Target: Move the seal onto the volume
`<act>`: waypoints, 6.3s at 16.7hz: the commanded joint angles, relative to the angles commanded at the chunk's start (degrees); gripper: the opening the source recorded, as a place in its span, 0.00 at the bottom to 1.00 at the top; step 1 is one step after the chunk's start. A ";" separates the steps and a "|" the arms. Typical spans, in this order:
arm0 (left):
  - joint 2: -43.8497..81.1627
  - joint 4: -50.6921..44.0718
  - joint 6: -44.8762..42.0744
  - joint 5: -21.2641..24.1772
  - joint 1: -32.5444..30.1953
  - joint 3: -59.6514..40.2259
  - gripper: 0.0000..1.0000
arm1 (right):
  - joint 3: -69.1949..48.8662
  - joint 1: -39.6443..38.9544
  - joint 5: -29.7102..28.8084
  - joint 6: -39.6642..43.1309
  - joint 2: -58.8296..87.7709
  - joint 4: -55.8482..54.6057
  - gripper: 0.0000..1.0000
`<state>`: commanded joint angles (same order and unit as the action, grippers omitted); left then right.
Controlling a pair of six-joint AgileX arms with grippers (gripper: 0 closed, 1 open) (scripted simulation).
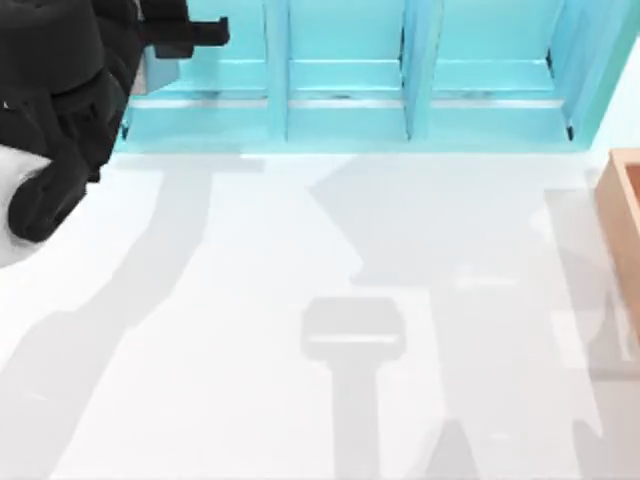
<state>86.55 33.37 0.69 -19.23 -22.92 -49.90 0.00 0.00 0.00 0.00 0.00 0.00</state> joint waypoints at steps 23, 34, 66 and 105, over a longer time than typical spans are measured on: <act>-2.68 -12.97 34.31 -16.40 -14.47 1.30 0.00 | 0.00 0.00 0.00 0.00 0.00 0.00 1.00; 21.54 -16.62 94.37 -36.50 -31.96 -9.41 0.00 | 0.00 0.00 0.00 0.00 0.00 0.00 1.00; 34.53 -11.90 120.47 -44.85 -39.73 -13.29 0.00 | 0.00 0.00 0.00 0.00 0.00 0.00 1.00; 32.93 -71.23 174.16 -53.91 -58.73 -18.65 1.00 | 0.00 0.00 0.00 0.00 0.00 0.00 1.00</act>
<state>119.48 -37.86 174.84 -73.14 -81.65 -68.54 0.00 0.00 0.00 0.00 0.00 0.00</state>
